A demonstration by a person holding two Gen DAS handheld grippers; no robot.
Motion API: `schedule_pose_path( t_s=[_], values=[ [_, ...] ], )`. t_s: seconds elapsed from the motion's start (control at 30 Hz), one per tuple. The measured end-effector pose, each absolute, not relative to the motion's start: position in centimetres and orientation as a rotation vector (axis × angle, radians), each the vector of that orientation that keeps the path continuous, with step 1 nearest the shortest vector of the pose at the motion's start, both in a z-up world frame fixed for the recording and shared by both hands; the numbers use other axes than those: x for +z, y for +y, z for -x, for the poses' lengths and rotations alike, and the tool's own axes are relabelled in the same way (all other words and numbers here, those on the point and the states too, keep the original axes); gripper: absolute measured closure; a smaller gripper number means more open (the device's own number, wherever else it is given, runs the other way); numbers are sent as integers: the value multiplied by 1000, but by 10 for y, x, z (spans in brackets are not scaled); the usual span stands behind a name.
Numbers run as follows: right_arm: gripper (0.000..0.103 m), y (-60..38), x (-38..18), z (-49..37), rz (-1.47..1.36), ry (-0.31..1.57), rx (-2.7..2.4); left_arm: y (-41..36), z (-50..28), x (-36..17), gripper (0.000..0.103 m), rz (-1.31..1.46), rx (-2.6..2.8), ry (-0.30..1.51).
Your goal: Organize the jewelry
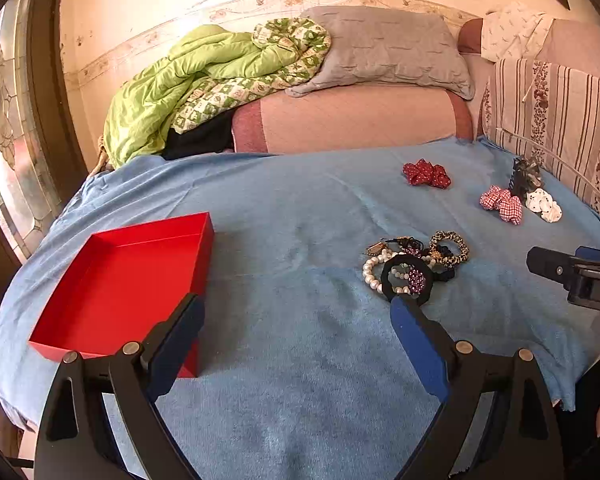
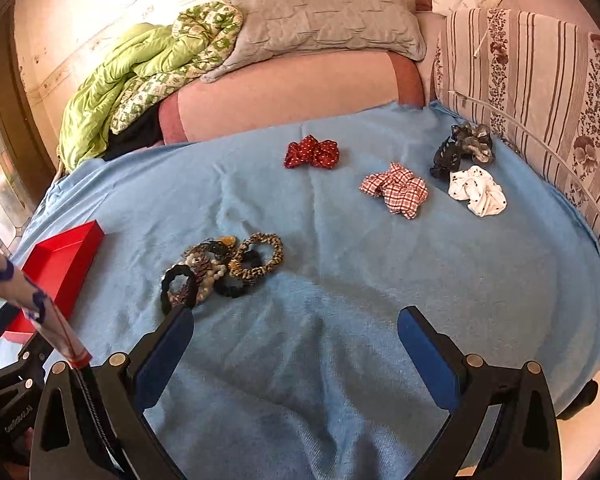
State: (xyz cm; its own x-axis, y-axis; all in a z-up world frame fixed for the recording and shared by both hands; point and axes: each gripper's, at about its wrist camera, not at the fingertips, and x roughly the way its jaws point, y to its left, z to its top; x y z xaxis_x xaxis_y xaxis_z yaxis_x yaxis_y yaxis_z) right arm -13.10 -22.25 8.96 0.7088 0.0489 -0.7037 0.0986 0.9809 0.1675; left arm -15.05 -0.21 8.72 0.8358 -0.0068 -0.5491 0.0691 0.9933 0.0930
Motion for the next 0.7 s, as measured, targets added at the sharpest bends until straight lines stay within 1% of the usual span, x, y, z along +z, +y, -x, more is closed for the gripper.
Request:
schedule_pose_path(
  t_s=[0.2,0.7],
  values=[
    [0,-219,91,132,-199,781,-10,-1,155,87,9,-101,-39,589],
    [0,-218,91,134,-206,781,20,-14,152,91,9,-195,-27,613]
  ],
)
